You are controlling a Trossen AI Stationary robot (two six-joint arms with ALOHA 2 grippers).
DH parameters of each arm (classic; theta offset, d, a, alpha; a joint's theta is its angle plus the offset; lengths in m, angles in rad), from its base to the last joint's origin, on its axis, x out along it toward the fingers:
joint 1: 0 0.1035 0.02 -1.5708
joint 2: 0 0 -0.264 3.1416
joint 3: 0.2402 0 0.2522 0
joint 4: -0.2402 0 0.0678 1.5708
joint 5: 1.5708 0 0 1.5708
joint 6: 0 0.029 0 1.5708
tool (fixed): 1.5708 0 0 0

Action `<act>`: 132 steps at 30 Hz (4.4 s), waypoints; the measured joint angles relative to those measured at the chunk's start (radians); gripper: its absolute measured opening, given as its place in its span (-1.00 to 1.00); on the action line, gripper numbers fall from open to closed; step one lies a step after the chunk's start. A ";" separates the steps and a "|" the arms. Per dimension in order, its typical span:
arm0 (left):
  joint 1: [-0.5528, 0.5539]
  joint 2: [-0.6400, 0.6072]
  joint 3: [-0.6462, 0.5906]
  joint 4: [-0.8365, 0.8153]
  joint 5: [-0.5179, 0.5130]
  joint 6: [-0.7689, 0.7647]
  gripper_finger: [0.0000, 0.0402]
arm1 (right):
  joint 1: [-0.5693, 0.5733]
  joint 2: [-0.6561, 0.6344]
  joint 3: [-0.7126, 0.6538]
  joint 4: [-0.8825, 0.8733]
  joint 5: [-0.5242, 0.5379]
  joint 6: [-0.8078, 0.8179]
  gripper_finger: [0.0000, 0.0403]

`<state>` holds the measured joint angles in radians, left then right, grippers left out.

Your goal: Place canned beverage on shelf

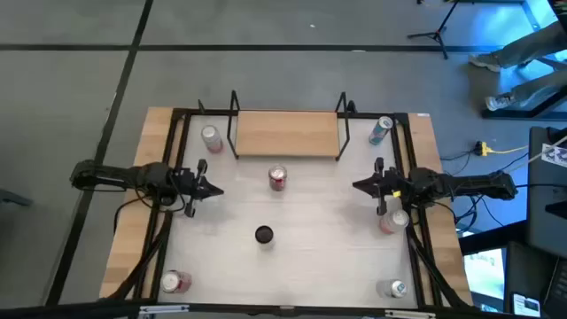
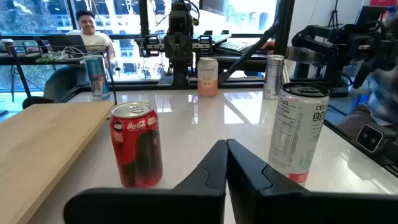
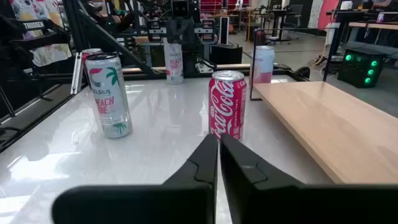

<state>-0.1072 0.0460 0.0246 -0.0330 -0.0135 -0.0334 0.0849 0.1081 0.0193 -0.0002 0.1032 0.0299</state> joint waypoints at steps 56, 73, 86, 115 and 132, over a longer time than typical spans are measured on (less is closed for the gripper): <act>0.000 0.000 0.000 0.000 0.000 0.000 -0.99 | 0.000 0.000 0.000 0.000 0.000 0.000 -0.91; 0.000 0.000 -0.001 0.053 -0.027 0.051 -0.99 | 0.000 0.000 -0.002 0.018 -0.001 0.042 -0.91; 0.000 0.000 -0.001 0.309 -0.078 0.158 -0.99 | 0.000 0.008 -0.002 0.146 0.188 0.068 -0.91; 0.043 0.000 0.000 0.500 -0.180 0.332 -0.99 | 0.000 1.096 0.784 0.004 0.201 -0.149 0.94; 0.043 0.000 0.000 0.497 -0.187 0.332 -0.99 | -0.019 1.536 1.147 -0.025 0.294 -0.158 0.77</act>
<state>-0.0647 0.0460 0.0246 0.4644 -0.2006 0.2986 0.0662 1.6442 1.1659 -0.0248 0.3976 -0.1282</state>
